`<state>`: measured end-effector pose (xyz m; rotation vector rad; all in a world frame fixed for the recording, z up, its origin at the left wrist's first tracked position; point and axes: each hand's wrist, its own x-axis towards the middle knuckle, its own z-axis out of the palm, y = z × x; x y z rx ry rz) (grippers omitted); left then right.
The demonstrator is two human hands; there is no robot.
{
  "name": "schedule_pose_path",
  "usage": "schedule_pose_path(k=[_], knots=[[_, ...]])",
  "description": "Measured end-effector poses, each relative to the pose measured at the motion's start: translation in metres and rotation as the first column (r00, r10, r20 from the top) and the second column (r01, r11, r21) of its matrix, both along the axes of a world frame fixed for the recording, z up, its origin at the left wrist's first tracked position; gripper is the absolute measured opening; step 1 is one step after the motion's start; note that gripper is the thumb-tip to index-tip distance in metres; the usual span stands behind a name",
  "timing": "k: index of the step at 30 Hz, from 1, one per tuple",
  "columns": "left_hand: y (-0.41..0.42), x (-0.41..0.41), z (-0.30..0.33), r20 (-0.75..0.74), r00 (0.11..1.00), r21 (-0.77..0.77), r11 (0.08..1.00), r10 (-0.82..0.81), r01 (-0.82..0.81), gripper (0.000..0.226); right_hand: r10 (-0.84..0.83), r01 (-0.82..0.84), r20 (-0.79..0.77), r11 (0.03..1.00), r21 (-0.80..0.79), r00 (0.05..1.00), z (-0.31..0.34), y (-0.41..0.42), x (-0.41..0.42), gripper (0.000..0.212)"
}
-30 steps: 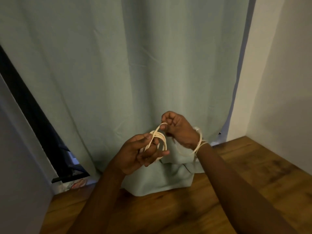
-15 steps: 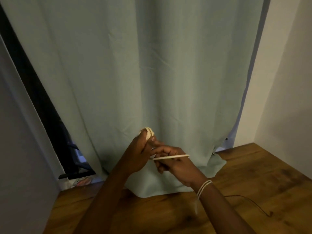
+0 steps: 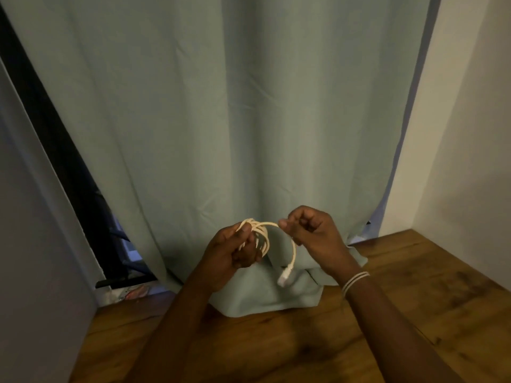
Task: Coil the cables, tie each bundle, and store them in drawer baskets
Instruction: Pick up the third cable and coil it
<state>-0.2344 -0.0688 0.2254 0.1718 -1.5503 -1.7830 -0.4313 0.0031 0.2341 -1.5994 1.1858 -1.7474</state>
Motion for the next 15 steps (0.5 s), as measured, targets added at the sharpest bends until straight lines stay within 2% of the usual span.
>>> schedule_pose_path(k=[2, 4, 6, 8, 11, 12, 15], knots=[[0.005, -0.008, 0.006, -0.077, 0.997, 0.109, 0.994, 0.013, -0.004, 0.030, -0.249, 0.231, -0.162, 0.965, -0.120, 0.955, -0.003, -0.005, 0.021, 0.012], [0.011, -0.015, 0.011, -0.148, 0.989, 0.196, 0.979, -0.022, 0.052, 0.030, -0.357, 0.331, -0.188, 0.931, -0.154, 0.915, -0.007, -0.005, 0.039, 0.016], [0.018, -0.024, 0.014, -0.203, 0.976, 0.287, 0.949, -0.075, 0.133, 0.037, -0.354, 0.348, -0.067, 0.934, -0.085, 0.933, -0.005, 0.002, 0.053, 0.030], [0.022, -0.032, 0.017, -0.253, 0.963, 0.338, 0.923, -0.096, 0.181, 0.042, -0.298, 0.288, 0.135, 0.954, 0.085, 0.945, -0.001, 0.009, 0.060, 0.042], [0.025, -0.043, 0.010, -0.266, 0.962, 0.362, 0.918, -0.064, 0.161, 0.045, -0.289, 0.193, 0.406, 0.946, 0.261, 0.867, 0.001, 0.013, 0.067, 0.056], [0.027, -0.046, 0.007, -0.249, 0.967, 0.355, 0.924, -0.053, 0.142, 0.046, -0.324, 0.218, 0.450, 0.937, 0.272, 0.832, 0.001, 0.013, 0.070, 0.060], [0.030, -0.055, 0.002, -0.212, 0.974, 0.334, 0.931, -0.075, 0.145, 0.043, -0.451, 0.399, 0.436, 0.892, 0.211, 0.779, 0.001, 0.007, 0.073, 0.062]])
